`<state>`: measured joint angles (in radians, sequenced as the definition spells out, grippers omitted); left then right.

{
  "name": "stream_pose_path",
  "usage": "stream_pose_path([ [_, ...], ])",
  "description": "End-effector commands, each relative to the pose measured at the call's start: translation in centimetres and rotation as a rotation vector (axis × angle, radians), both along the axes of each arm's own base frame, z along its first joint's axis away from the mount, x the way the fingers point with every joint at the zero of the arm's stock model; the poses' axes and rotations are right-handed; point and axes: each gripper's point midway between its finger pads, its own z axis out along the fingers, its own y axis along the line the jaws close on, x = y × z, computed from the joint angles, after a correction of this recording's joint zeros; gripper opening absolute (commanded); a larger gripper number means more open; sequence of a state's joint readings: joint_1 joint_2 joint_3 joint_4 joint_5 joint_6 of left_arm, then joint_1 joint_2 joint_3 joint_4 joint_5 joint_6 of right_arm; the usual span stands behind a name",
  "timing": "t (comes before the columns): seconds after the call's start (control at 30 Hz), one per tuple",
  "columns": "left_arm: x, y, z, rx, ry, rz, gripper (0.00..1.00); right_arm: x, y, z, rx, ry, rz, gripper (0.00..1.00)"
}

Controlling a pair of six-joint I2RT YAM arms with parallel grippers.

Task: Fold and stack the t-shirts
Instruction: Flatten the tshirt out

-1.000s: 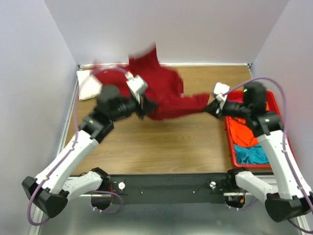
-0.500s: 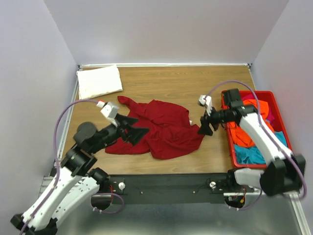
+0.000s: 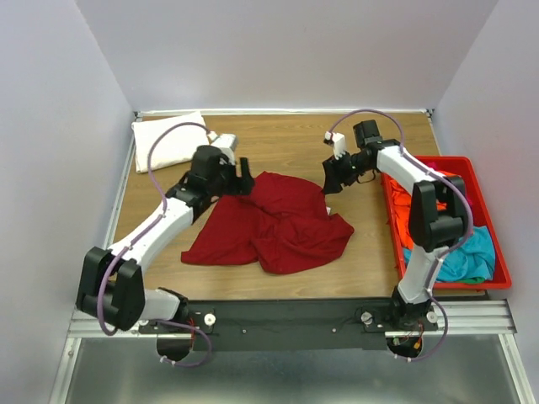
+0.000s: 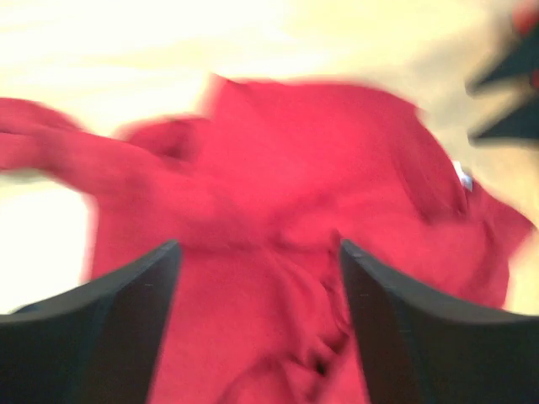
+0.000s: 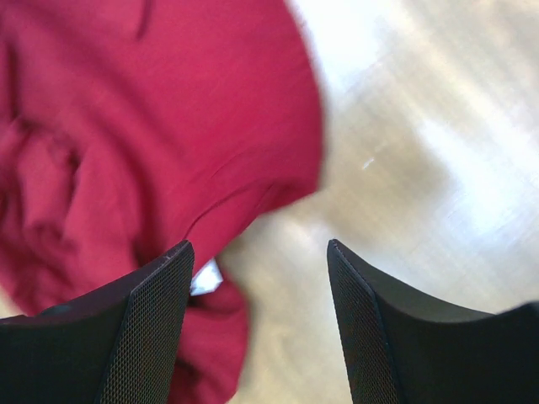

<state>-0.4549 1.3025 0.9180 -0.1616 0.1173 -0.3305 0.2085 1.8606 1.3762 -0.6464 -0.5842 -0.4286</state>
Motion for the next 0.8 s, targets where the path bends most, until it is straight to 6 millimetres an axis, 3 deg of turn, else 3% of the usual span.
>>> stream_pose_path([
  [0.0,3.8,3.5,-0.1,-0.063,-0.009,0.097,0.77,3.3,0.2,-1.3,-0.033,0.007,-0.07,0.71],
  [0.17,5.5,2.5,-4.2,-0.07,0.127,0.073,0.76,5.1,0.2,-3.7,-0.063,0.038,-0.09,0.71],
  [0.47,6.2,1.4,-6.4,-0.063,0.19,0.05,0.75,5.5,0.3,-5.8,-0.079,0.07,-0.101,0.71],
  [0.53,6.4,1.8,-7.3,-0.038,0.213,0.096,0.73,5.8,0.4,-5.8,-0.075,0.068,-0.105,0.71],
  [0.7,6.1,1.5,-11.0,0.021,0.306,0.101,0.55,6.2,0.9,-6.2,-0.063,0.082,-0.11,0.71],
  [0.77,6.0,0.9,-11.2,0.022,0.31,0.083,0.46,5.9,1.1,-6.4,-0.064,0.089,-0.106,0.71],
])
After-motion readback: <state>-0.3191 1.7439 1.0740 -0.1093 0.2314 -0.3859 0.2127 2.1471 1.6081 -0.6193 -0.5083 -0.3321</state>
